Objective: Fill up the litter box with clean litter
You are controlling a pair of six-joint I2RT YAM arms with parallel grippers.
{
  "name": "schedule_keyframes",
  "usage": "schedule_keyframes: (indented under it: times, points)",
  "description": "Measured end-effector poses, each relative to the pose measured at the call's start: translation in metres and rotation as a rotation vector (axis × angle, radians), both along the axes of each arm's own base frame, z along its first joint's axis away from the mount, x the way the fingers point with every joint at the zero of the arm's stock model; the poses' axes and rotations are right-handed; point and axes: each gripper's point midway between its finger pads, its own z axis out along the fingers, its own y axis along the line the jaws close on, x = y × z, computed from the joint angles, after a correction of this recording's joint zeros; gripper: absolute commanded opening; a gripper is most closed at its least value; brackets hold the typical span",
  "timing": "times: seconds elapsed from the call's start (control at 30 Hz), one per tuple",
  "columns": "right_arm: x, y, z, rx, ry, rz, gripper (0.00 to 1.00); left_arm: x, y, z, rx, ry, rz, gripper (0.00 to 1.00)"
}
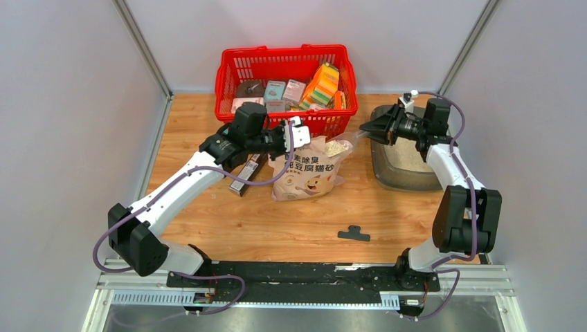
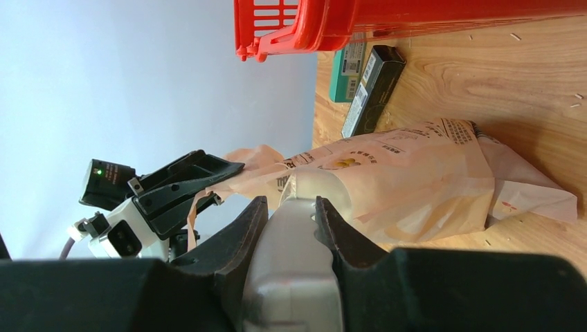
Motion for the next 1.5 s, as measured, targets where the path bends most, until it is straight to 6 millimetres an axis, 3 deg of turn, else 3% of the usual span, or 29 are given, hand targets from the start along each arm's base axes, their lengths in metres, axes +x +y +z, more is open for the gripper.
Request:
schedule_keyframes:
  times: [1.0, 1.5]
  points:
    - [0.009, -0.066, 0.006, 0.064, 0.010, -0.150, 0.00, 0.002, 0.001, 0.000, 0.006, -0.002, 0.009, 0.00]
    - [0.005, -0.111, 0.018, 0.115, -0.016, -0.225, 0.00, 0.009, -0.002, -0.001, 0.014, 0.007, 0.014, 0.00]
